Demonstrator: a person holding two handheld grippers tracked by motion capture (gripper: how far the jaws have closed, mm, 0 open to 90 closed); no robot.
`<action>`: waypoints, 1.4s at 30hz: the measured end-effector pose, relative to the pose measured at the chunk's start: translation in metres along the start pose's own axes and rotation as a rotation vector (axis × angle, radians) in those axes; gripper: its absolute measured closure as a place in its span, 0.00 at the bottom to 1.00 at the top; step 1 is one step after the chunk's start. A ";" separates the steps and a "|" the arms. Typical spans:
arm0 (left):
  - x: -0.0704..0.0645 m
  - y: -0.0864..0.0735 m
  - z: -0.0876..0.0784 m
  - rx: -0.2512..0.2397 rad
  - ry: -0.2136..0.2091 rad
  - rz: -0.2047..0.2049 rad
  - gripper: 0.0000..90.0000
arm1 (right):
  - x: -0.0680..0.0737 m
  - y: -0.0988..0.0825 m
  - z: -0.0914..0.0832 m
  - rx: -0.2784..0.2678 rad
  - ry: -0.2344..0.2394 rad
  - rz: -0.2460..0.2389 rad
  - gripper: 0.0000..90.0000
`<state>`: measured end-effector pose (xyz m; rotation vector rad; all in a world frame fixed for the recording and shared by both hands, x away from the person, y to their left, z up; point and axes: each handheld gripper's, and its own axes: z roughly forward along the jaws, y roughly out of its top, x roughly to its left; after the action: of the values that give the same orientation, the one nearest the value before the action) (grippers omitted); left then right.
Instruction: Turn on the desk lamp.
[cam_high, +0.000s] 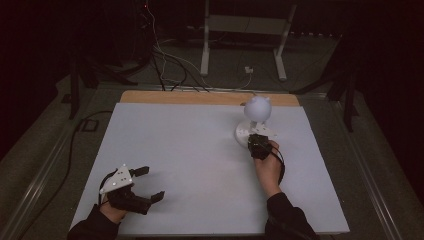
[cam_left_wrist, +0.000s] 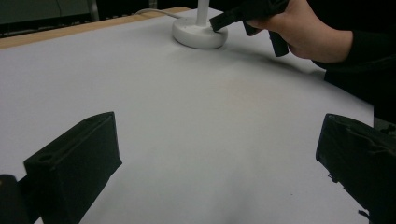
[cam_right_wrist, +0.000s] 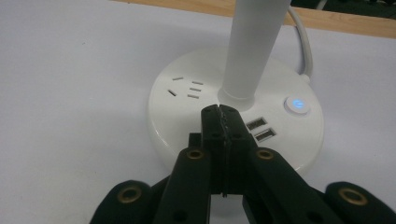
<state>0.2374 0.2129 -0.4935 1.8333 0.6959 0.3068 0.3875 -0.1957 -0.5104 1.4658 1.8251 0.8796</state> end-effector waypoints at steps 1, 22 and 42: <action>0.000 0.000 0.000 0.000 0.000 0.000 0.00 | 0.000 0.000 0.000 0.000 0.000 -0.001 1.00; 0.000 0.000 0.000 0.001 0.000 -0.001 0.00 | -0.004 0.006 -0.008 -0.065 0.020 0.008 0.95; 0.000 0.000 0.000 0.003 0.007 0.004 0.00 | 0.000 0.012 -0.027 -0.188 0.267 0.007 0.09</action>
<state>0.2371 0.2128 -0.4936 1.8378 0.6983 0.3148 0.3723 -0.1971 -0.4850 1.2874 1.8651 1.2647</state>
